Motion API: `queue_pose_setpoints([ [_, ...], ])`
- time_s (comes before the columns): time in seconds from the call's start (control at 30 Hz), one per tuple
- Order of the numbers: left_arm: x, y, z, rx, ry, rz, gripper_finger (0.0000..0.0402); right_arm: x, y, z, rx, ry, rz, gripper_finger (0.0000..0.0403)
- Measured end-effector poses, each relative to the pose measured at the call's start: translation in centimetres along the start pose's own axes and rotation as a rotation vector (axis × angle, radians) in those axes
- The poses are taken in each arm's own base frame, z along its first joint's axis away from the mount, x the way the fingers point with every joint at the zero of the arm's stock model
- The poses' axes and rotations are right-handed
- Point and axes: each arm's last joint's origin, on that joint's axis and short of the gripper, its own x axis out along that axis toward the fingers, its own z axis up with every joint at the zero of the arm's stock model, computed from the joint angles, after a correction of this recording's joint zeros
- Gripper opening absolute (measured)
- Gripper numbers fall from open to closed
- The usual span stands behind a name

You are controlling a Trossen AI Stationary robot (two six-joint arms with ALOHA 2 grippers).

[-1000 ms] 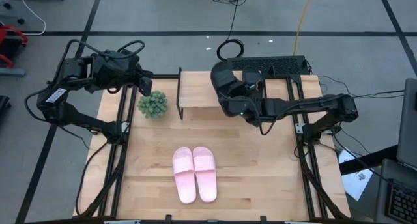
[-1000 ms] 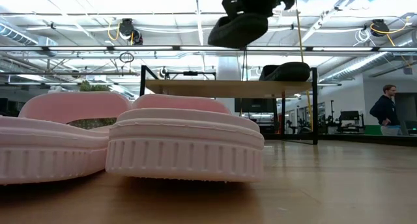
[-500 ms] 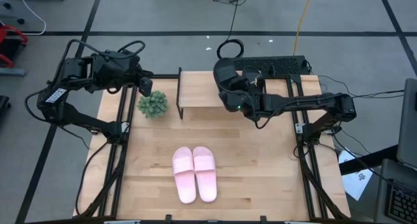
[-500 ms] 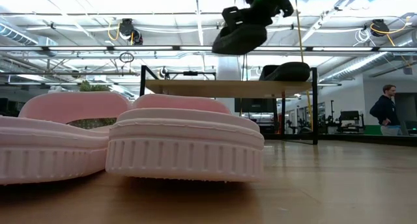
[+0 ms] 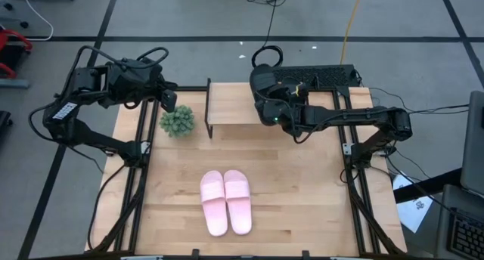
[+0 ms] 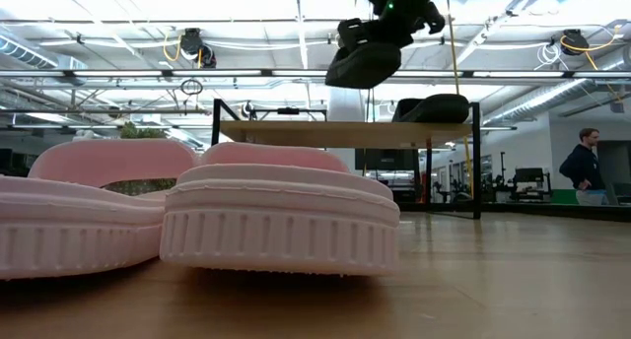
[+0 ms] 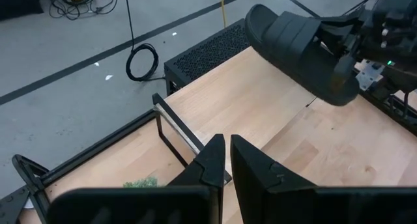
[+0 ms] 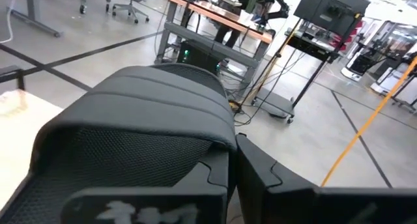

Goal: Pick and place slides into the shelf
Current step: Put the black slipper on the shelf

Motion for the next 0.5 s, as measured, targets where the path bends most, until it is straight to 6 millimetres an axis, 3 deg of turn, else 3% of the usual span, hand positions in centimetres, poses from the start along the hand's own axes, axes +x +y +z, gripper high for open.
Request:
queue_pose_setpoints([
  [0.5,0.0,0.0,0.0,0.015,-0.002,-0.001,0.0026,1.1,0.6,-1.0,-0.027,0.033,-0.025,0.0000],
])
